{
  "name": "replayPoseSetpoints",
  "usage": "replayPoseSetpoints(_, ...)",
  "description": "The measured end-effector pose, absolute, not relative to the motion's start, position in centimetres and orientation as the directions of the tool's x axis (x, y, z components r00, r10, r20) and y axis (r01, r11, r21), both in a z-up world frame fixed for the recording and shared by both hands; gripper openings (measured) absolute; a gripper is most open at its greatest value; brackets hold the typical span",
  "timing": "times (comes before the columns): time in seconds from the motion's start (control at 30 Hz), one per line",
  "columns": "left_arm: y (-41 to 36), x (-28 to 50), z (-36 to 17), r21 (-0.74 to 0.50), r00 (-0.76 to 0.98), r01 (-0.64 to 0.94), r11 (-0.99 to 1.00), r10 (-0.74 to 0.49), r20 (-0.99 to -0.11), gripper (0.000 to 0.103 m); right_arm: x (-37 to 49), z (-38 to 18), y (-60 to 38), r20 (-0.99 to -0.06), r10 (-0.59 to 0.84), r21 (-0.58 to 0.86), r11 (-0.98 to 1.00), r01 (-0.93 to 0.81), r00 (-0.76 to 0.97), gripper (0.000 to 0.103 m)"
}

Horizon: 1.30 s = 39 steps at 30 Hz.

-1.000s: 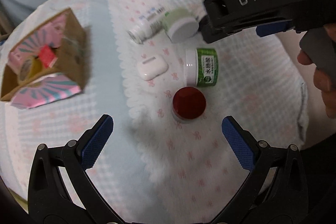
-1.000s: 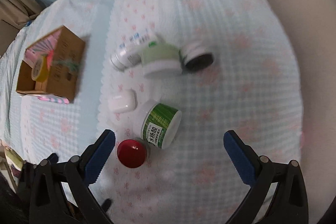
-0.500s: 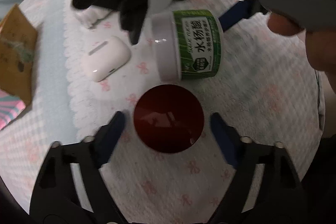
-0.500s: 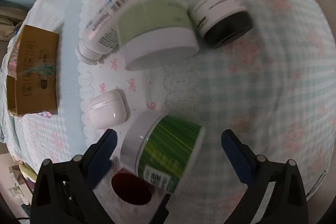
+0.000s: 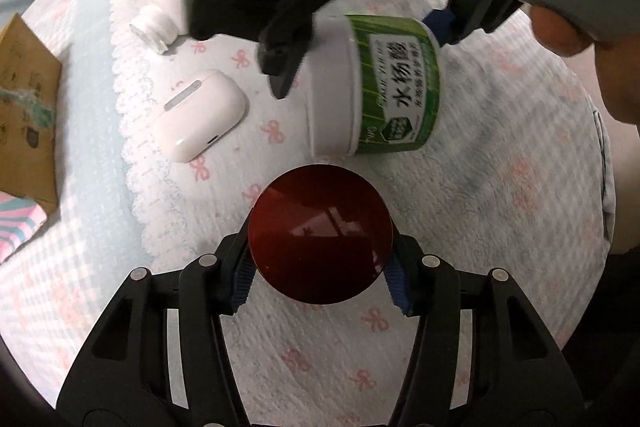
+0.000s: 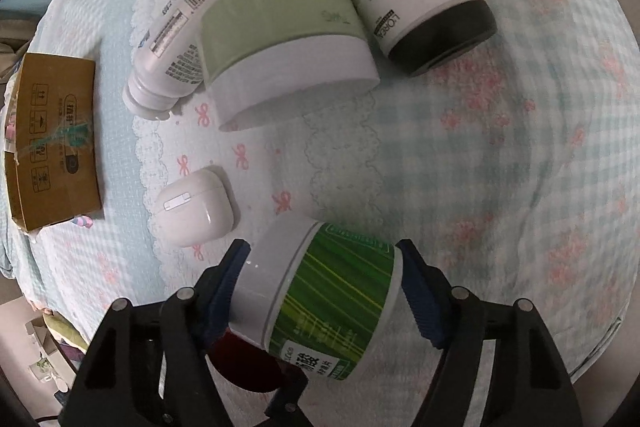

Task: Organize rigid objects
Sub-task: 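Grasp the red-lidded jar with the left tool while the right tool grasps the green-labelled jar, then carry both jars into the cardboard box and release them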

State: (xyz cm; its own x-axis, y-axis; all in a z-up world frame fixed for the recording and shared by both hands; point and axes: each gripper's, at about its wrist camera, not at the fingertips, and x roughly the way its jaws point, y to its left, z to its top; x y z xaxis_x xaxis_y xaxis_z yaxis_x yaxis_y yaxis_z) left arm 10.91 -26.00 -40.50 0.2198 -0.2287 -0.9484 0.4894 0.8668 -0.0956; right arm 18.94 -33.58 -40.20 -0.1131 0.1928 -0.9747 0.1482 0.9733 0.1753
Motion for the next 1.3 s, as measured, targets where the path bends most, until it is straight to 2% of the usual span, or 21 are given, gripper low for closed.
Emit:
replayPoseSetpoints(0.43,-22.0,11.6,-37.8,-0.120,0.262,0.383,0.916,-0.233,-0.937,0.051,17.8,-37.1,-35.0,-0.983,0.177,0.167,0.974,0.152,-0.057,0.064)
replayPoseSetpoints(0.67,-18.1,12.2,-34.1,-0.142,0.312,0.293,0.945,-0.235,-0.920,0.051,16.3,-33.0,-34.8,-0.981,0.191,0.191,0.973,0.132,0.016,0.064)
replayPoseSetpoints(0.8,-16.3,12.1,-30.9,-0.141,0.369,0.267,0.953,-0.236,-0.899,0.051,15.4,-29.3,-33.8,-0.980,0.190,0.196,0.975,0.107,0.063,0.064)
replayPoseSetpoints(1.1,-11.4,10.2,-19.2,-0.149,0.505,0.196,0.969,-0.230,-0.832,0.051,12.1,-20.4,-29.4,-0.956,0.229,0.240,0.970,0.038,0.184,0.063)
replayPoseSetpoints(1.3,-7.5,9.4,-12.6,-0.119,0.565,0.147,0.982,-0.182,-0.805,0.051,12.3,-15.6,-26.1,-0.930,0.274,0.282,0.959,0.000,0.245,0.060)
